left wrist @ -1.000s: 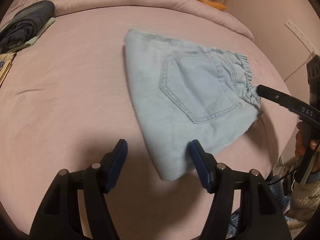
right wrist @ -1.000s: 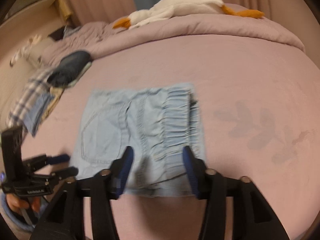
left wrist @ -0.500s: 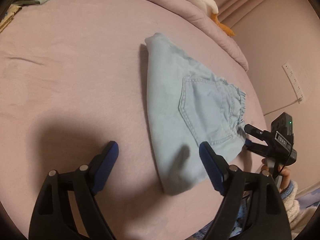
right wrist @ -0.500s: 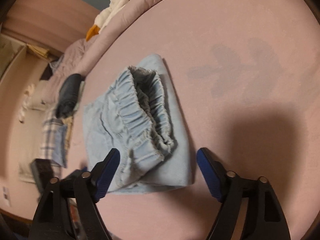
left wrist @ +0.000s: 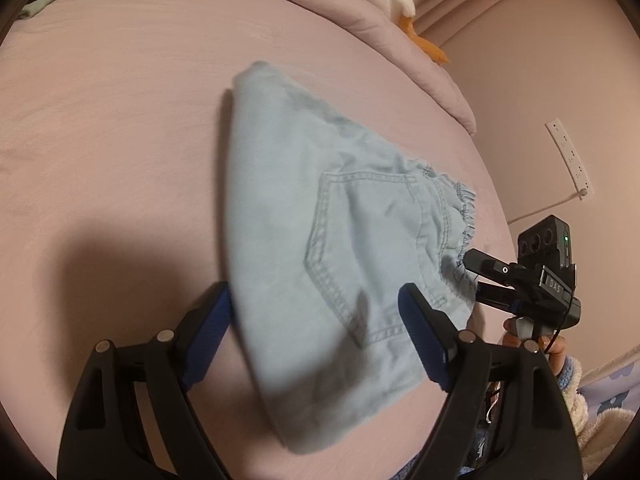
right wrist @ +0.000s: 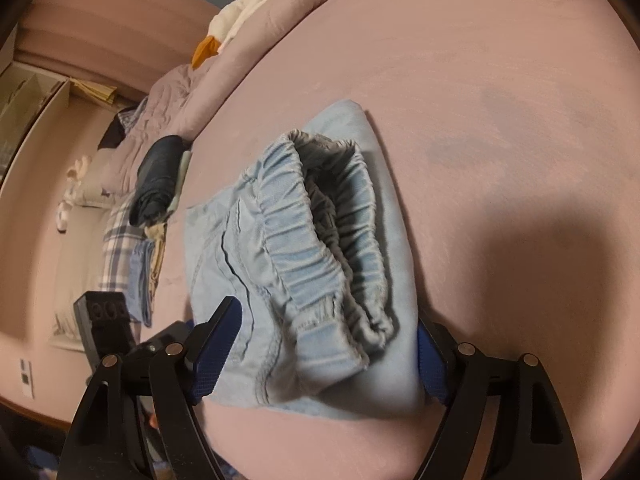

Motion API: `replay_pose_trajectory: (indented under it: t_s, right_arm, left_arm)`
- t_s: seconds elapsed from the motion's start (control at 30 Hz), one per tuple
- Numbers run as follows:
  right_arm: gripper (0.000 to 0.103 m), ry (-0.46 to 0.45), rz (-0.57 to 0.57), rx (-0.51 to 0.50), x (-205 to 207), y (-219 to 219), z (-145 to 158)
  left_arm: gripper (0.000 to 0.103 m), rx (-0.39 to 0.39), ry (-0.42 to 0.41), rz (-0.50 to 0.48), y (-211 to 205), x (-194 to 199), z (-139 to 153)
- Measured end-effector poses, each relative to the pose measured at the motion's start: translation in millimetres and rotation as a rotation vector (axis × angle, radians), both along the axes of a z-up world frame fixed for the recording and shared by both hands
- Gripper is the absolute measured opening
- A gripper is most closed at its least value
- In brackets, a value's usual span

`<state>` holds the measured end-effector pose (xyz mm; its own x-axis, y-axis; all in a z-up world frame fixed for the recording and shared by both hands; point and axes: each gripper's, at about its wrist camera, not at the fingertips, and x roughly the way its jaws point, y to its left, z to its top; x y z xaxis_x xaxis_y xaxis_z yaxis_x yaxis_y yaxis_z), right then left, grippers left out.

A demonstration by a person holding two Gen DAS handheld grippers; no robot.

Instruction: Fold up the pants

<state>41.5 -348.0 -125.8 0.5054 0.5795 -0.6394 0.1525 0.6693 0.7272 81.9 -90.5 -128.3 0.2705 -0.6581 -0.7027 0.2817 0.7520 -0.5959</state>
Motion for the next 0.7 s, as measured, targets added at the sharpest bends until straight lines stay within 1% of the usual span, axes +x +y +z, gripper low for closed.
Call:
replay_pose_trajectory:
  t_s: [0.17, 0.4, 0.47, 0.53, 0.6, 0.63, 0.67, 0.7]
  right_arm:
    - [0.082, 0.0, 0.031, 0.001, 13.9, 4.8, 1.8]
    - [0.081, -0.027, 0.067, -0.012, 29.7, 15.6, 1.0]
    - [0.078, -0.036, 0.065, -0.011, 31.5, 14.7, 0.3]
    - [0.073, -0.039, 0.06, -0.011, 31.7, 13.8, -0.4]
    - [0.068, -0.045, 0.058, -0.014, 30.4, 12.1, -0.1]
    - [0.063, -0.048, 0.058, -0.018, 29.0, 11.5, 0.1]
    - [0.062, -0.05, 0.056, -0.021, 28.0, 10.7, 0.3]
    - [0.059, -0.052, 0.052, -0.024, 26.8, 10.2, 0.7]
  left_arm:
    - [0.083, -0.012, 0.008, -0.029, -11.3, 8.3, -0.9]
    - [0.083, 0.002, -0.004, -0.049, -25.0, 18.5, -2.4]
    - [0.083, -0.011, -0.002, -0.044, -25.5, 22.1, -3.4]
    - [0.082, -0.024, 0.003, -0.034, -23.4, 22.6, -4.2]
    - [0.079, -0.02, 0.0, -0.022, -23.6, 22.8, -3.1]
    - [0.074, -0.009, -0.005, -0.019, -23.5, 21.5, -2.2]
    - [0.069, 0.006, -0.009, -0.008, -22.6, 19.8, -1.5]
    - [0.066, 0.019, -0.014, -0.003, -22.3, 18.8, -0.4]
